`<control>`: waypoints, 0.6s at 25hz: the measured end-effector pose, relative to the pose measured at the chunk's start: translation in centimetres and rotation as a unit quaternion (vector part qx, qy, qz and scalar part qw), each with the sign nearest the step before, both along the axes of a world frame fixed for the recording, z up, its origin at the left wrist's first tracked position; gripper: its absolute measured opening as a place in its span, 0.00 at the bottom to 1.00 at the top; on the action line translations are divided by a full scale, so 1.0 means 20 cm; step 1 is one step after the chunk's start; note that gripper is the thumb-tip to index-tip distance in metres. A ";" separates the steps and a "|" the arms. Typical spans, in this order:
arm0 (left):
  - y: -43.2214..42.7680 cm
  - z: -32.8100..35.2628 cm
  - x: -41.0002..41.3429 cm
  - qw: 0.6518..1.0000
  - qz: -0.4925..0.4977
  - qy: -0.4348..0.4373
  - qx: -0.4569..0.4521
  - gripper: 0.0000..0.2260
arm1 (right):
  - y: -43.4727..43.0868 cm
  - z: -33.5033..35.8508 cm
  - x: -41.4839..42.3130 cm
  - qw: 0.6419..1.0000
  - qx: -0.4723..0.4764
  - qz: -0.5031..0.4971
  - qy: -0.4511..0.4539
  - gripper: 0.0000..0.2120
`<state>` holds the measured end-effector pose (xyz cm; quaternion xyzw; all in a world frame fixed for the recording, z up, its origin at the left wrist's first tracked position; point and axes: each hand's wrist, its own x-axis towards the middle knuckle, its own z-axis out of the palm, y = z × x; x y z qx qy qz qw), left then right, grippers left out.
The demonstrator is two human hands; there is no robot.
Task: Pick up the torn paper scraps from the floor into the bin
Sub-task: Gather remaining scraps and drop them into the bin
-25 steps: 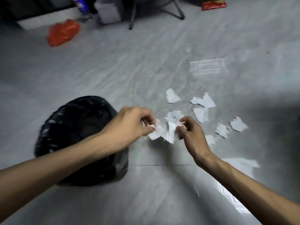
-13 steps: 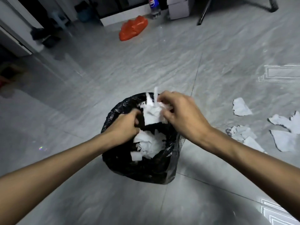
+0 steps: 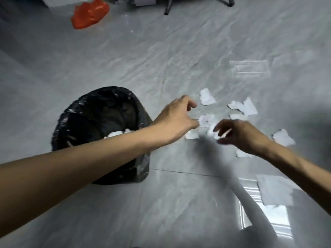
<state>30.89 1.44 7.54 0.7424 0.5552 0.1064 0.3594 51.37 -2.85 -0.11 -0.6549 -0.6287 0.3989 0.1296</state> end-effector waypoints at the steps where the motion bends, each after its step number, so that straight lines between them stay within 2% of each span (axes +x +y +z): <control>1: 0.01 -0.09 0.09 0.999 -0.034 0.037 -0.015 0.21 | -0.09 -0.07 0.11 0.997 -0.052 0.014 -0.052 0.13; 3: 0.03 -0.29 0.21 0.990 -0.079 0.110 -0.027 0.23 | -0.29 -0.20 0.29 0.981 -0.116 0.037 -0.153 0.19; 5: 0.07 -0.47 0.25 0.980 -0.079 0.182 -0.028 0.25 | -0.47 -0.29 0.40 0.962 -0.134 0.050 -0.232 0.28; 7: 0.10 -0.61 0.23 0.964 -0.077 0.255 -0.013 0.27 | -0.61 -0.36 0.43 0.948 -0.114 0.052 -0.293 0.29; 8: 0.11 -0.67 0.22 0.954 -0.084 0.287 -0.005 0.27 | -0.66 -0.40 0.44 0.950 -0.086 0.047 -0.296 0.25; 11: 0.13 -0.80 0.19 0.942 -0.093 0.322 0.023 0.24 | -0.68 -0.47 0.44 0.982 -0.026 0.006 -0.188 0.08; 13: 0.16 -0.84 0.17 0.951 -0.080 0.292 0.057 0.19 | -0.59 -0.48 0.42 0.991 0.014 -0.035 -0.125 0.05; 15: 0.17 -0.86 0.15 0.963 -0.073 0.250 0.074 0.12 | -0.45 -0.47 0.37 0.990 0.063 -0.094 -0.088 0.08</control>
